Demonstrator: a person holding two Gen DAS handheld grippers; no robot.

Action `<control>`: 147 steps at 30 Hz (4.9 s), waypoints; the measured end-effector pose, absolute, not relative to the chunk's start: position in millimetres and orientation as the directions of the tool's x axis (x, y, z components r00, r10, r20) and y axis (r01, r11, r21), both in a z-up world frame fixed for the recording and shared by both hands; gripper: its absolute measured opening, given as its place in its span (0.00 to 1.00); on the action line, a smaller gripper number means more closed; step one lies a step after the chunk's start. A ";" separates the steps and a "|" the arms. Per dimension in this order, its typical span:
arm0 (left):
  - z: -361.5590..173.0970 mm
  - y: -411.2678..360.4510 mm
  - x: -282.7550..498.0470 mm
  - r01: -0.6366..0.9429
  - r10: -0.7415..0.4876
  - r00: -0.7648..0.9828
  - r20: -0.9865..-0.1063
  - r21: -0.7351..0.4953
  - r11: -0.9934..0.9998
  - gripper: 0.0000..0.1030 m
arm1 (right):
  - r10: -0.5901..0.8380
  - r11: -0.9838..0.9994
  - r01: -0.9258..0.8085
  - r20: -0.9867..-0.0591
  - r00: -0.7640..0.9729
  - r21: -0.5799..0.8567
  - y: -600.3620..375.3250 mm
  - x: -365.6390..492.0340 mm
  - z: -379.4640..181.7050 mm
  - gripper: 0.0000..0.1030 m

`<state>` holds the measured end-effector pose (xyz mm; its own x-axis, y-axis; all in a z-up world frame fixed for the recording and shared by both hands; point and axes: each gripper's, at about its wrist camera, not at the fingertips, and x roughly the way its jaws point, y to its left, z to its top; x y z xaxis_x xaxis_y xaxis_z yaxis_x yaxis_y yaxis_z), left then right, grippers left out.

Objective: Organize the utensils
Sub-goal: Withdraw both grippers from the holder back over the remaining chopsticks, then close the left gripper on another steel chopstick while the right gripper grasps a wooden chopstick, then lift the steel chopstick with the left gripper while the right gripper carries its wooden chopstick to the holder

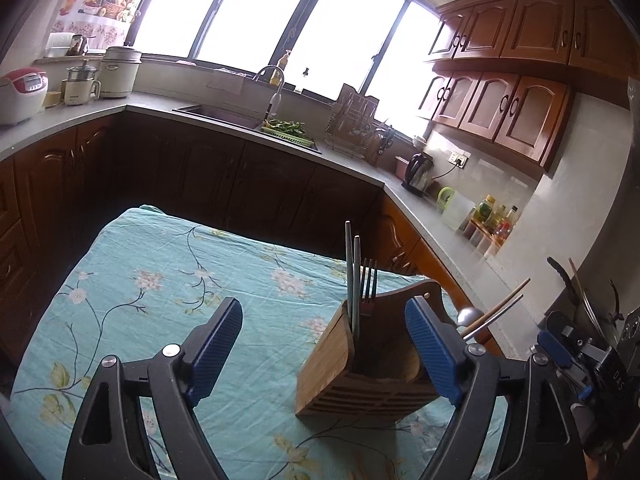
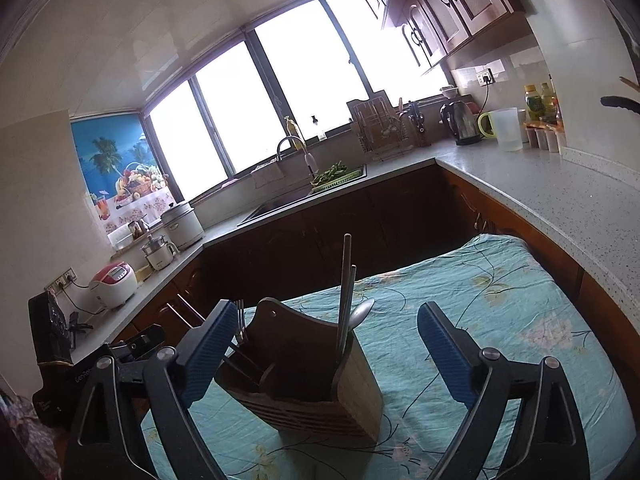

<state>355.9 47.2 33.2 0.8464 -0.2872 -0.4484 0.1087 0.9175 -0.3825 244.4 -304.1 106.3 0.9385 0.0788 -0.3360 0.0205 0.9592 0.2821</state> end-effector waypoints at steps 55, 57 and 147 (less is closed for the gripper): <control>-15.3 -42.6 233.3 0.173 -0.192 0.552 -0.812 -0.114 0.978 0.92 | 0.090 0.943 0.134 -0.622 0.778 0.304 -304.1 116.3 -7.6 0.97; -22.3 -48.3 242.2 0.174 -0.175 0.540 -0.823 -0.094 0.980 0.83 | 0.084 0.944 0.139 -0.624 0.777 0.300 -306.5 118.8 -7.7 0.96; 100.6 63.4 142.9 0.350 -0.481 0.700 -0.528 -0.335 0.875 0.02 | 0.173 0.978 -0.093 -0.468 0.867 0.189 -255.0 114.0 103.7 0.05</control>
